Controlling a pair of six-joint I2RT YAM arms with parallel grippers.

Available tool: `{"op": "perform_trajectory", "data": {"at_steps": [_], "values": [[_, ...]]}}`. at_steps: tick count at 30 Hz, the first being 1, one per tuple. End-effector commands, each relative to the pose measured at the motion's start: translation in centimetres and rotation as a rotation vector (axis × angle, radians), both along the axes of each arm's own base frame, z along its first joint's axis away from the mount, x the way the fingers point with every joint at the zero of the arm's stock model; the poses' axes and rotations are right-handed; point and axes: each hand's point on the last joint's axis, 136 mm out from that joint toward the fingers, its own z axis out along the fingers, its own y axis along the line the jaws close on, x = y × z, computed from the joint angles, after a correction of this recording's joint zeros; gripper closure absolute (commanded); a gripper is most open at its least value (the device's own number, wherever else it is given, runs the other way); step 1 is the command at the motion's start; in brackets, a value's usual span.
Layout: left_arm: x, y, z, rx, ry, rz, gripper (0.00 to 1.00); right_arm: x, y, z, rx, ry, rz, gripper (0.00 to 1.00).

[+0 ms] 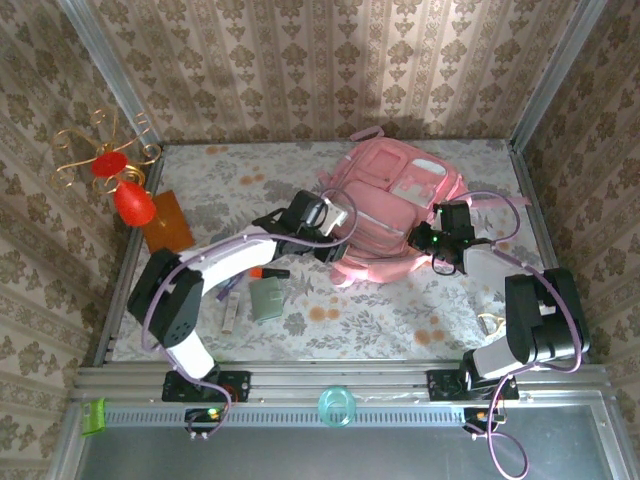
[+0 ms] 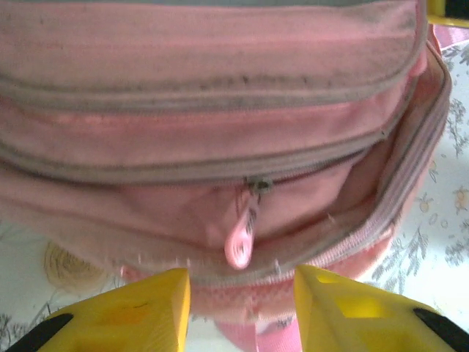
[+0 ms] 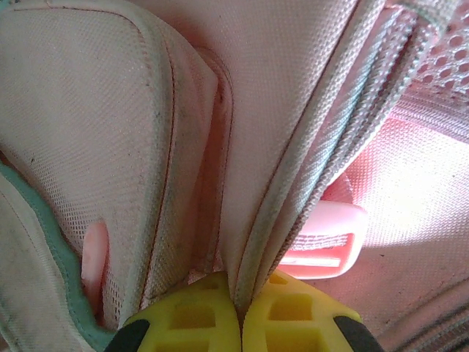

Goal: Pack the student bag

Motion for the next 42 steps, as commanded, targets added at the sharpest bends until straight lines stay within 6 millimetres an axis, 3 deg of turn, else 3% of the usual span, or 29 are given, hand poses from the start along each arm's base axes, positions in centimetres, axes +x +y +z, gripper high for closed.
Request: {"op": "perform_trajectory", "data": {"at_steps": [1,23,28,36,42], "values": [[0.1,-0.7,-0.5,0.034,0.008,-0.05,0.58,0.8,0.2,0.7,0.01,-0.035,0.017,1.0],[-2.0,-1.9,-6.0,0.167,0.267,-0.17,0.66,0.8,0.2,0.3,0.019,-0.034,0.016,1.0],[-0.7,-0.9,-7.0,0.232,0.227,-0.101,0.68,0.7,0.3,0.3,0.022,-0.036,0.017,1.0],[1.3,-0.5,-5.2,0.215,0.124,-0.014,0.61,0.7,0.5,0.2,0.032,-0.037,0.024,1.0],[1.4,-0.2,-6.8,0.249,0.15,-0.003,0.65,0.6,0.5,0.3,0.031,-0.041,0.025,1.0]]}}
